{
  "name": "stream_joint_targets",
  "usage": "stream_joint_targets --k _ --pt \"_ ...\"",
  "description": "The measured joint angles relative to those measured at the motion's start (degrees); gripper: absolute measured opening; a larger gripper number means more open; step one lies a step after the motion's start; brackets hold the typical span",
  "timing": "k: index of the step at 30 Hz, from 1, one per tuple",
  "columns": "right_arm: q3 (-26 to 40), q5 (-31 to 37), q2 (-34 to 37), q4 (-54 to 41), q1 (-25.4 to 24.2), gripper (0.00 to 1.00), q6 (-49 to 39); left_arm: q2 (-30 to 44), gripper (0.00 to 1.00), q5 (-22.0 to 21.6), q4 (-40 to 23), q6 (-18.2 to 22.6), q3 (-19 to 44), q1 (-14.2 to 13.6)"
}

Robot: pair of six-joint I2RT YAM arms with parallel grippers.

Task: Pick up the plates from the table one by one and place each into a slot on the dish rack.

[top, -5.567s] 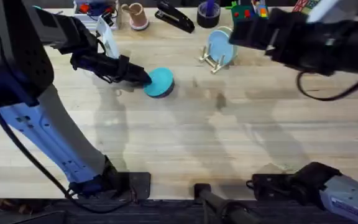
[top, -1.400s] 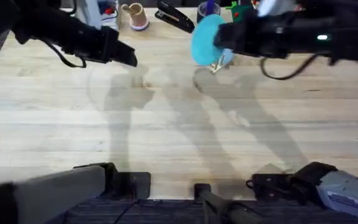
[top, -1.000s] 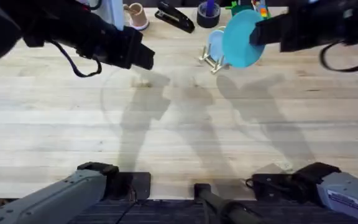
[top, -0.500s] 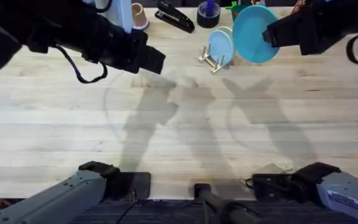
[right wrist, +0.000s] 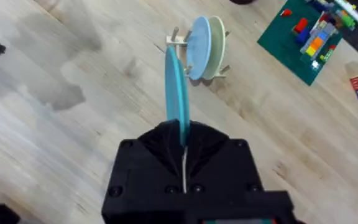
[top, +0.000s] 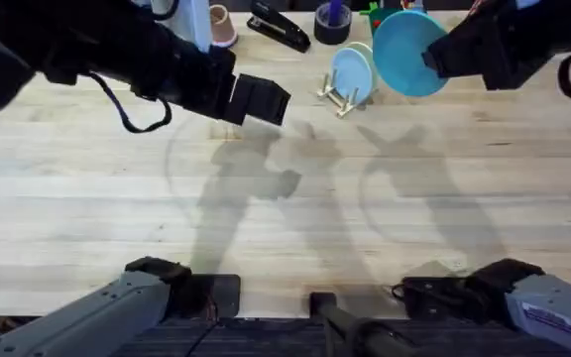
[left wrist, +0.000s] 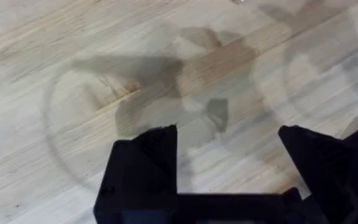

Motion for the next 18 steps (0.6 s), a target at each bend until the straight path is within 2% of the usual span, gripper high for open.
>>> stream_joint_targets --k 9,18 --pt "3.63 1.88 3.84 0.06 0.00 0.029 -3.44 0.00 0.994 0.00 0.00 0.00 0.00 0.00" --pt "11.31 2.91 10.17 0.03 0.00 0.029 -6.77 0.00 0.995 0.00 0.00 0.00 0.00 0.00"
